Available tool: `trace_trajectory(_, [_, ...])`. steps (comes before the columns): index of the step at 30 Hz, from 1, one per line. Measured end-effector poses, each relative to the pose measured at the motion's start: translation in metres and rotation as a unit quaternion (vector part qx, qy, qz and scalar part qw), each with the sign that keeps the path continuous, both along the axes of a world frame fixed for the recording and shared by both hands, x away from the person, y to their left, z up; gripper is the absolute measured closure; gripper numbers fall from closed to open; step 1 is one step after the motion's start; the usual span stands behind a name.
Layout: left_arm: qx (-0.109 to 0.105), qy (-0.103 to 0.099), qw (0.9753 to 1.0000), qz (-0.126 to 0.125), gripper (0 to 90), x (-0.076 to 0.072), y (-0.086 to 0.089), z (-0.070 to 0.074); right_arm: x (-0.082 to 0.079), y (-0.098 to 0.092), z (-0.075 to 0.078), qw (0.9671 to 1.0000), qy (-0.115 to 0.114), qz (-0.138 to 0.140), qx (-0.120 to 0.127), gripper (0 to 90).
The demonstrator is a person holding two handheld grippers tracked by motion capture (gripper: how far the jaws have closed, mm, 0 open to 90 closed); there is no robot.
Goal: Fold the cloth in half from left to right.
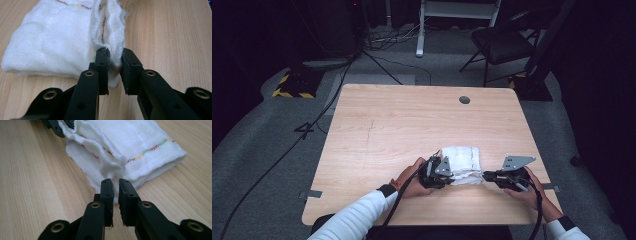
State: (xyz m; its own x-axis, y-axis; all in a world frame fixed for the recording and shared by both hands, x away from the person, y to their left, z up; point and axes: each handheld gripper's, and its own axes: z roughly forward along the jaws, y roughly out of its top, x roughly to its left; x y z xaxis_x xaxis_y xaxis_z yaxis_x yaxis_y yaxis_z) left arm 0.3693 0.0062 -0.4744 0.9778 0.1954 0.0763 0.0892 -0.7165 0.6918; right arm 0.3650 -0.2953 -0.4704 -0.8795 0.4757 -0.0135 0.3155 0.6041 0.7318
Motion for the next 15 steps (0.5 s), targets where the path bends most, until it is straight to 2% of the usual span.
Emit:
trace_trajectory(3, [0.005, 0.000, 1.0000, -0.003, 71.1, -0.004, 0.002, 0.001, -0.002, -0.004, 0.003, 0.9999, -0.009, -0.013, 0.005, 77.6])
trace_trajectory(9, [-0.007, -0.007, 0.9999, 0.005, 57.8, -0.012, 0.009, 0.007, 0.000, -0.006, 0.013, 0.9988, -0.029, -0.037, 0.016, 69.2])
trace_trajectory(12, [-0.020, -0.010, 0.9996, 0.020, 51.3, -0.012, 0.013, 0.012, 0.003, -0.002, 0.015, 0.9982, -0.035, -0.048, 0.012, 62.6])
trace_trajectory(15, [-0.028, -0.010, 0.9985, 0.046, 44.3, -0.006, 0.017, 0.015, 0.007, 0.005, 0.017, 0.9976, -0.040, -0.057, 0.007, 55.2])
